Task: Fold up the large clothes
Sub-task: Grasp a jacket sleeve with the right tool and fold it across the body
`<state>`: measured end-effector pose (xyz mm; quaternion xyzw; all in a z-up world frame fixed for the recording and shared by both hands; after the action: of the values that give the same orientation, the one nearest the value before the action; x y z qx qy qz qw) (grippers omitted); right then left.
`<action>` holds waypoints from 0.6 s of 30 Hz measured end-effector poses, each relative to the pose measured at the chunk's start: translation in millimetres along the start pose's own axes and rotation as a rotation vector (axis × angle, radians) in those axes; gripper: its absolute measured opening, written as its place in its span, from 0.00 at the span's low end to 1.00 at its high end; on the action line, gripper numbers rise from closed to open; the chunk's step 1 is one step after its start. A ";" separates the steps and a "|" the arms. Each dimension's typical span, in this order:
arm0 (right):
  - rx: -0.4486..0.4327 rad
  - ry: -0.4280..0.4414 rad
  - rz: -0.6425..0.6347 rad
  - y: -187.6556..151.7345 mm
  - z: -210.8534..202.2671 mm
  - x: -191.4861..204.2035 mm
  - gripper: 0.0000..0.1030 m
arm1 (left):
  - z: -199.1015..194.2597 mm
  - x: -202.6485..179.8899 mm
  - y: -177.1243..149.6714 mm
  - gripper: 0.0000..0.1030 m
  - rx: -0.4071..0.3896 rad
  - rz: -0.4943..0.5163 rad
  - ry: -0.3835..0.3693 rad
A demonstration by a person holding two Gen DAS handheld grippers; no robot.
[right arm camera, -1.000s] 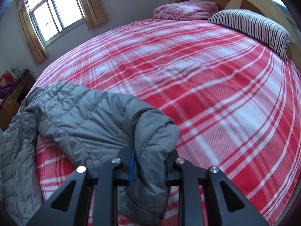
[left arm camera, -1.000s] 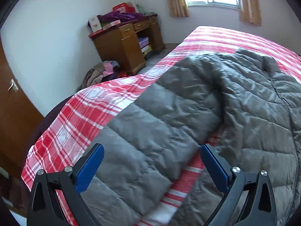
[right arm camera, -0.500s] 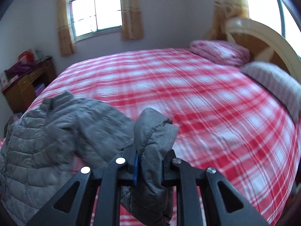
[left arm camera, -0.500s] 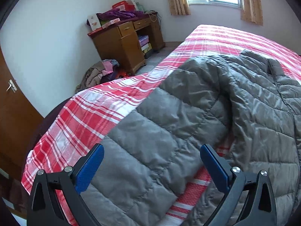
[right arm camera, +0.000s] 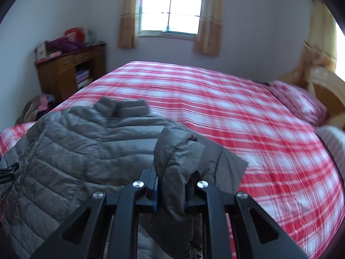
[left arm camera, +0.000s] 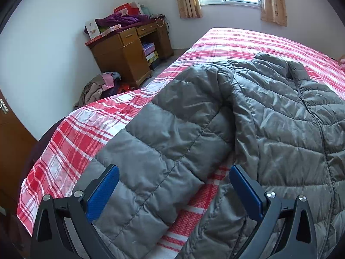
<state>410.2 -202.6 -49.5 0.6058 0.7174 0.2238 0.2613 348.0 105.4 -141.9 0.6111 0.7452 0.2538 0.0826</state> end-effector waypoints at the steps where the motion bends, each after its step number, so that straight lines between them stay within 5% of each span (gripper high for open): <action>1: -0.002 0.009 -0.020 2.8 3.6 11.7 0.18 | 0.5 1.4 0.9 0.99 0.001 -0.005 -0.004; 13: 0.070 0.065 -0.236 -3.9 78.7 142.4 0.23 | 19.4 20.6 1.3 0.99 0.025 -0.016 0.046; 15: 0.100 0.090 -0.253 -9.7 93.6 150.6 0.45 | 19.0 22.7 0.0 0.99 0.029 -0.017 0.049; 16: 0.104 0.103 -0.255 -11.0 94.9 152.9 0.71 | 17.6 23.7 -0.7 0.99 0.028 -0.016 0.049; 18: 0.082 0.146 -0.248 -15.7 86.7 154.4 0.80 | 11.0 26.0 -1.3 0.99 0.018 -0.016 0.058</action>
<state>434.4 -52.5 -141.7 0.5046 0.8124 0.2040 0.2091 345.4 133.1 -147.1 0.5984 0.7543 0.2640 0.0576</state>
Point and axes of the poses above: each gripper's, at about its wrist camera, not at the fingertips, and z roughly the way its jaws point, x to its left, y to its top, the point moved 1 cm from there along z, roughly the way its jaws point, and after that the axes turned 13 degrees about x, right-handed, at the moved point
